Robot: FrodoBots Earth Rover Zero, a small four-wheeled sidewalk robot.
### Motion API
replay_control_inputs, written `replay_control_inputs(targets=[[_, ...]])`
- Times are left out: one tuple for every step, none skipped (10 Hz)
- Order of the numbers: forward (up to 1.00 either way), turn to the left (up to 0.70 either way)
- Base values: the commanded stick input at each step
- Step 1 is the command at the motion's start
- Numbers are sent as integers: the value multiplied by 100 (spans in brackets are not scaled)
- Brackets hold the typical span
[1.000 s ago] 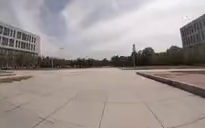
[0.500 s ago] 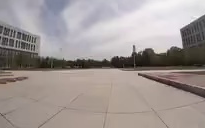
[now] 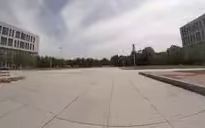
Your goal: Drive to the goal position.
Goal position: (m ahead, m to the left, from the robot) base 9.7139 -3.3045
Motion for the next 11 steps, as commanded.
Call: replay_control_inputs(targets=[[70, 0], [70, 0], [70, 0], [70, 0], [70, 0], [70, 0], [70, 0], [70, 0], [70, 0], [70, 0], [70, 0]])
